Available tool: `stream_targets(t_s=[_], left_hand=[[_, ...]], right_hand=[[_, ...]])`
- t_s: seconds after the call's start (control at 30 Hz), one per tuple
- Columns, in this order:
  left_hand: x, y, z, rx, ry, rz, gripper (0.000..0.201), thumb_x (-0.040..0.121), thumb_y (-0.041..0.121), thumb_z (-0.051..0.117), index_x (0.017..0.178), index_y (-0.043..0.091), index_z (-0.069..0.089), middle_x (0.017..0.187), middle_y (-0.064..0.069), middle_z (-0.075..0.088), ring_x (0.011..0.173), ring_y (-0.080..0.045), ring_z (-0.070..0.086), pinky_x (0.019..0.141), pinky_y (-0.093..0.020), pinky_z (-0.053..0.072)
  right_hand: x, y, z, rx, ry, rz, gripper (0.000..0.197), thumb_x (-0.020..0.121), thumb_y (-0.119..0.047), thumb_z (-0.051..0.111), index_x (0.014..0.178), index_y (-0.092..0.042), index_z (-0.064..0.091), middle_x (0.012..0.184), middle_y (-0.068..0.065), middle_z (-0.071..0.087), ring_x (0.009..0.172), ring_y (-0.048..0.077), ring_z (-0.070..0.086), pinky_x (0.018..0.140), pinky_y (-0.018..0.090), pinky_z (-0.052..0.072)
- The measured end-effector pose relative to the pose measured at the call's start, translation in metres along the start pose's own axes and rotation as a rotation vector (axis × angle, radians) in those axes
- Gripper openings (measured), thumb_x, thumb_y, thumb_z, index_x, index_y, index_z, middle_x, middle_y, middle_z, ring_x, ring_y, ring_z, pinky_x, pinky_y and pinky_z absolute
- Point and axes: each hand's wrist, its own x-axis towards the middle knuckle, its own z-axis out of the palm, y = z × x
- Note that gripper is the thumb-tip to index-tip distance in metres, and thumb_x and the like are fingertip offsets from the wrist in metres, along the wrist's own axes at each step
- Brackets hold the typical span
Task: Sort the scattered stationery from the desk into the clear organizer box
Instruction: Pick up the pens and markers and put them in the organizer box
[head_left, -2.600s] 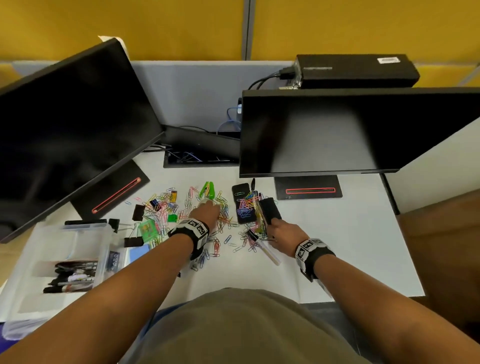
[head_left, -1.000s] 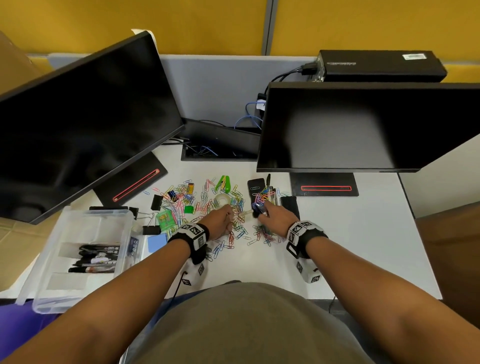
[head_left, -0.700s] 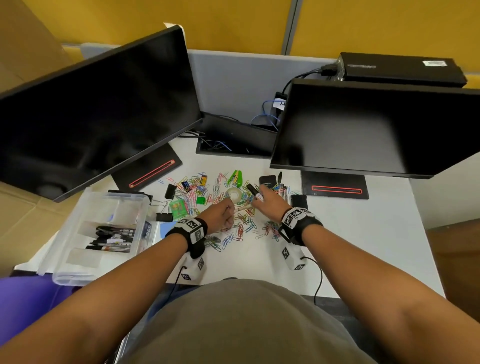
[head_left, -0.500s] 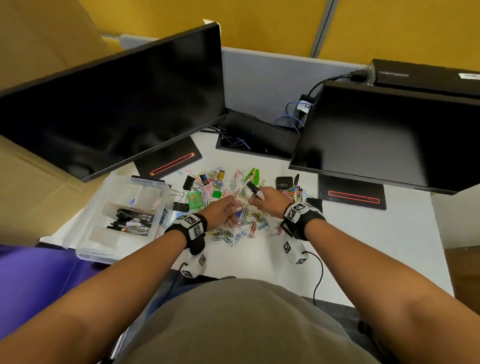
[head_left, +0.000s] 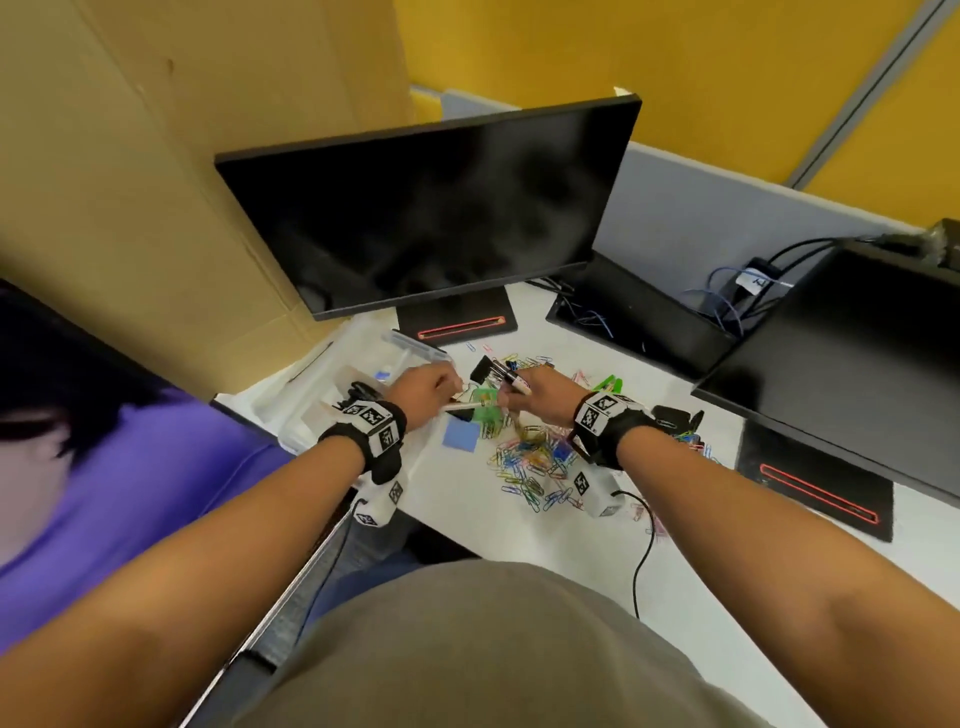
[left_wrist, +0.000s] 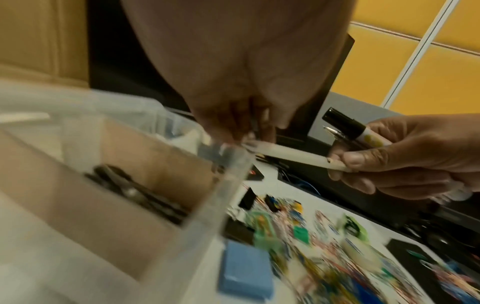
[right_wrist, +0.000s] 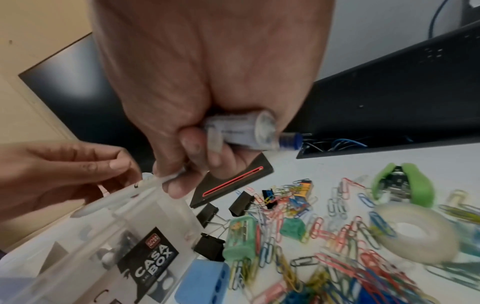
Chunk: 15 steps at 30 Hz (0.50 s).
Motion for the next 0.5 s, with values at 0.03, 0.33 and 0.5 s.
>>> stream_targets(t_s=[0.03, 0.33, 0.5], left_hand=[[0.0, -0.002, -0.009, 0.045, 0.099, -0.008, 0.023, 0.101, 0.027, 0.047, 0.1, 0.012, 0.064, 0.096, -0.004, 0.064, 0.088, -0.022, 0.058, 0.075, -0.03, 0.044], [-0.011, -0.068, -0.066, 0.13, 0.395, -0.234, 0.014, 0.096, 0.018, 0.044, 0.094, 0.015, 0.058, 0.089, -0.012, 0.065, 0.083, -0.033, 0.06, 0.07, -0.038, 0.049], [-0.025, -0.108, -0.072, 0.24, 0.362, -0.375, 0.014, 0.096, 0.016, 0.044, 0.106, 0.009, 0.051, 0.103, -0.019, 0.061, 0.093, -0.038, 0.059, 0.079, -0.044, 0.051]], right_hand=[[0.005, -0.005, 0.001, -0.001, 0.007, 0.004, 0.025, 0.094, -0.035, 0.061, 0.087, -0.012, 0.064, 0.084, 0.012, 0.071, 0.077, 0.027, 0.064, 0.076, 0.037, 0.05], [0.035, -0.047, 0.014, 0.017, 0.009, -0.025, 0.024, 0.094, -0.036, 0.062, 0.084, -0.014, 0.066, 0.078, 0.004, 0.071, 0.077, 0.023, 0.066, 0.078, 0.035, 0.05], [0.046, -0.072, 0.023, -0.048, 0.031, -0.065, 0.023, 0.096, -0.03, 0.06, 0.073, -0.025, 0.059, 0.074, 0.002, 0.066, 0.069, 0.016, 0.06, 0.067, 0.028, 0.042]])
